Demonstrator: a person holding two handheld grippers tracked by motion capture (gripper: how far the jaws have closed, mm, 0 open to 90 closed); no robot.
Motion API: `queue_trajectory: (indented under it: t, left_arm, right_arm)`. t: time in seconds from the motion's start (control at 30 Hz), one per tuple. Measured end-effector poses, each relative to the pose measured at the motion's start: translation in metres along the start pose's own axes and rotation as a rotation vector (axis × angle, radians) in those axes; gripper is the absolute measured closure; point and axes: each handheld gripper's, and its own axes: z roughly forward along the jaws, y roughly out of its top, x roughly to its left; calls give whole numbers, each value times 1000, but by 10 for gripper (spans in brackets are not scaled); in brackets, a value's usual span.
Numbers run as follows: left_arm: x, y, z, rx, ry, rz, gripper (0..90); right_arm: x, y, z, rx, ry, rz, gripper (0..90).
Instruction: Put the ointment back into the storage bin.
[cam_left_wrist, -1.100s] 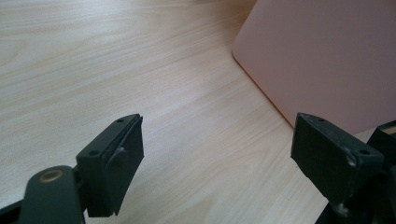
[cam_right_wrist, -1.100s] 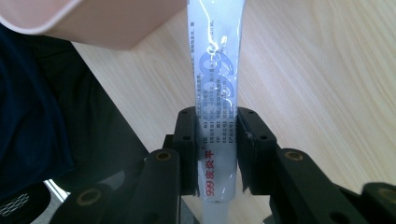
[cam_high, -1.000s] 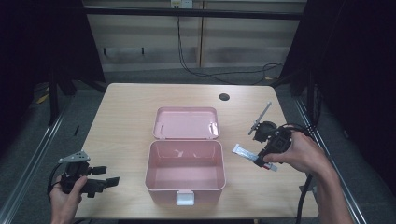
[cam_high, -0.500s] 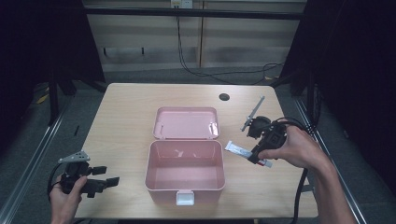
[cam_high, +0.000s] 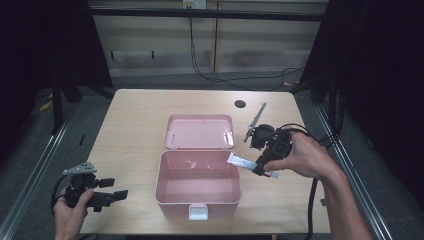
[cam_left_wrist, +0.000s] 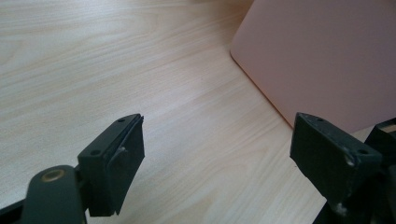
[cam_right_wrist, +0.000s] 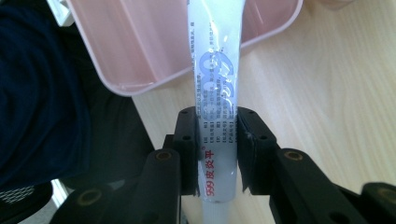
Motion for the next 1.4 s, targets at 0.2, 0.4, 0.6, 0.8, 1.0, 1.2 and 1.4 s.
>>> queue_trajectory:
  t: [0.2,0.4,0.6,0.8,1.0,1.2,1.4]
  left_arm:
    - [0,0,0,-2,1,-1,176]
    - [0,0,-1,-9,-1,-4,174]
    - [1,0,-1,-7,-2,1,173]
    - [0,0,-1,-7,-1,-2,173]
    - [0,0,-1,-6,-2,0,173]
    - [0,0,-1,-2,-4,2,172]
    - [0,0,-1,-3,-2,5,173]
  right_arm:
    - [4,14,3,-11,18,-34,714]
    - [10,28,9,1,41,-70,714]
    - [14,42,18,10,50,-104,713]
    - [19,52,25,29,63,-137,713]
    - [23,62,31,26,61,-162,714]
    - [28,71,37,33,72,-186,714]
    - [33,80,47,54,90,-211,714]
